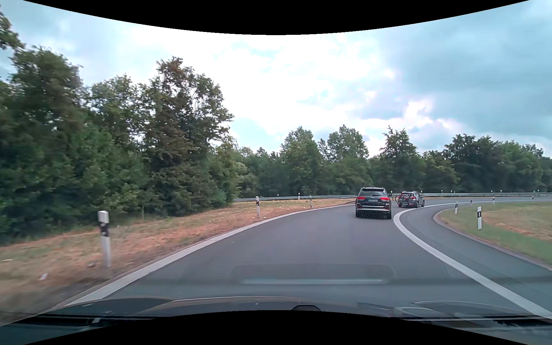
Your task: Follow the waypoints while adhering to traffic rules and regulations
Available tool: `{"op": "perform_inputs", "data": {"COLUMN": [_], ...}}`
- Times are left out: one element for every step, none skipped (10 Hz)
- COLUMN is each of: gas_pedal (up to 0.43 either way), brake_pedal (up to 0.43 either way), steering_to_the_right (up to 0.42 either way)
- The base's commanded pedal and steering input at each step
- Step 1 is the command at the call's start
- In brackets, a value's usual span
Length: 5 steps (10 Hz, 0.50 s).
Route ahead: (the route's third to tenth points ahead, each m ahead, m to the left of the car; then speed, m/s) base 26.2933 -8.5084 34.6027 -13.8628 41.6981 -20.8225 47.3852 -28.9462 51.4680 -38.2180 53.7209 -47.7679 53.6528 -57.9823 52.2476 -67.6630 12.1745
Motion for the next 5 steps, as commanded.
{"op": "perform_inputs", "data": {"gas_pedal": [0.138, 0.138, 0.138, 0.15, 0.15], "brake_pedal": [0.0, 0.0, 0.0, 0.0, 0.0], "steering_to_the_right": [0.104, 0.102, 0.101, 0.098, 0.097]}}
